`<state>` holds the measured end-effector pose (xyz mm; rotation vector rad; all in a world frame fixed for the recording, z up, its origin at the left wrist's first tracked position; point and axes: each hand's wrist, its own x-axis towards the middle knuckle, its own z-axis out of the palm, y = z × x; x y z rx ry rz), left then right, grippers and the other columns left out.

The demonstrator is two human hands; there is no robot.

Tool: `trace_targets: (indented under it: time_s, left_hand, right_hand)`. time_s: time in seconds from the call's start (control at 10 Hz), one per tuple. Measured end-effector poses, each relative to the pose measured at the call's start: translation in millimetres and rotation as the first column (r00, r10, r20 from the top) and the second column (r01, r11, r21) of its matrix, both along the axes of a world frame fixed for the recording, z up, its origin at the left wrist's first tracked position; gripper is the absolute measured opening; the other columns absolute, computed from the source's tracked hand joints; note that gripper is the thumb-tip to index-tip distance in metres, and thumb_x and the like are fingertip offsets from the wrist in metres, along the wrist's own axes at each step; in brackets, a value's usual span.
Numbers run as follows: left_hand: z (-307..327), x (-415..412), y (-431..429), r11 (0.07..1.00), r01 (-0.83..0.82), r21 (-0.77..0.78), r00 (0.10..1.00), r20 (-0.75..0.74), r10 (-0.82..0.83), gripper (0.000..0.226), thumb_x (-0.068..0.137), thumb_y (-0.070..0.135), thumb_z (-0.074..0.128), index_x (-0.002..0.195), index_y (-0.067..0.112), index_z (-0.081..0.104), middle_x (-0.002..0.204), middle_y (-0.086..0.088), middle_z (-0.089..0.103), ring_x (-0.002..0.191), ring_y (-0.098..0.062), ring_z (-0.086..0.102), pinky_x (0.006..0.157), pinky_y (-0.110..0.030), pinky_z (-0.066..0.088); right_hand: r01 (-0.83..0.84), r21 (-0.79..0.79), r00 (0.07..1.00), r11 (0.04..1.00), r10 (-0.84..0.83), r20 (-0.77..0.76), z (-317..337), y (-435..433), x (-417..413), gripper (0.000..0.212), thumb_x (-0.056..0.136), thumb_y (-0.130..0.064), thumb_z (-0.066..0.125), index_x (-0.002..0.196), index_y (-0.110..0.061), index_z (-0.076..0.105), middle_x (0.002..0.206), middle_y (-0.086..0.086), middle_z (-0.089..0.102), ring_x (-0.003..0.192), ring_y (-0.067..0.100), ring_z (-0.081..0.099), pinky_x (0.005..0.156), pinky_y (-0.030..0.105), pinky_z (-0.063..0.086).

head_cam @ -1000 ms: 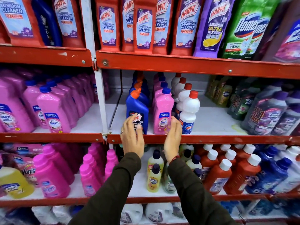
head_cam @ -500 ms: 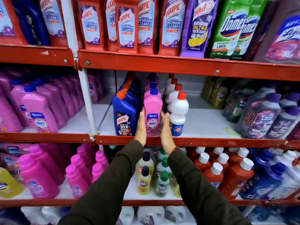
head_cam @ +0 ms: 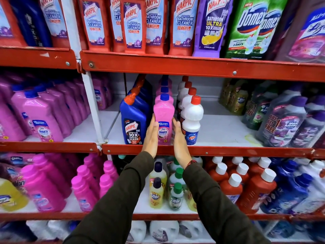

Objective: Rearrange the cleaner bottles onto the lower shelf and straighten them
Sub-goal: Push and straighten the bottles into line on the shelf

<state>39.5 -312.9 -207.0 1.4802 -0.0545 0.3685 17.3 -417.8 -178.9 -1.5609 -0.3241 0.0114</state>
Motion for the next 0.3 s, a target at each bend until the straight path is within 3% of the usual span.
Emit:
trace_targets:
  time_s: [0.1, 0.2, 0.3]
  left_hand:
    - [-21, -1, -4, 0.987, -0.141, 0.079, 0.989, 0.058, 0.137, 0.055, 0.097, 0.053, 0.037, 0.15, 0.038, 0.029, 0.153, 0.007, 0.041, 0.131, -0.002, 0.048, 0.114, -0.04, 0.043]
    - [-31, -11, -20, 0.899, -0.433, 0.063, 0.894, 0.162, 0.418, 0.048, 0.099, 0.044, 0.039, 0.142, 0.025, 0.043, 0.138, 0.001, 0.047, 0.121, -0.005, 0.052, 0.105, -0.036, 0.05]
    - [-34, -10, -39, 0.873, -0.482, 0.071, 0.857, 0.245, 0.453, 0.043, 0.099, 0.039, 0.035, 0.13, 0.016, 0.054, 0.122, -0.001, 0.056, 0.116, -0.016, 0.055, 0.104, -0.045, 0.047]
  right_hand:
    - [0.104, 0.028, 0.994, 0.994, -0.105, 0.023, -34, -4, 16, 0.061, 0.102, -0.058, 0.028, 0.156, -0.029, 0.031, 0.152, -0.004, 0.047, 0.124, 0.001, 0.051, 0.092, 0.011, 0.043]
    - [0.309, 0.116, 0.948, 0.944, -0.315, 0.041, -34, -18, 3, 0.066, 0.093, -0.067, 0.033, 0.138, -0.024, 0.055, 0.125, -0.002, 0.064, 0.106, 0.003, 0.059, 0.086, 0.011, 0.047]
    - [0.408, 0.215, 0.898, 0.887, -0.432, 0.078, -37, -47, 9, 0.048, 0.098, -0.052, 0.034, 0.131, -0.026, 0.058, 0.117, -0.005, 0.06, 0.103, 0.003, 0.056, 0.101, 0.021, 0.047]
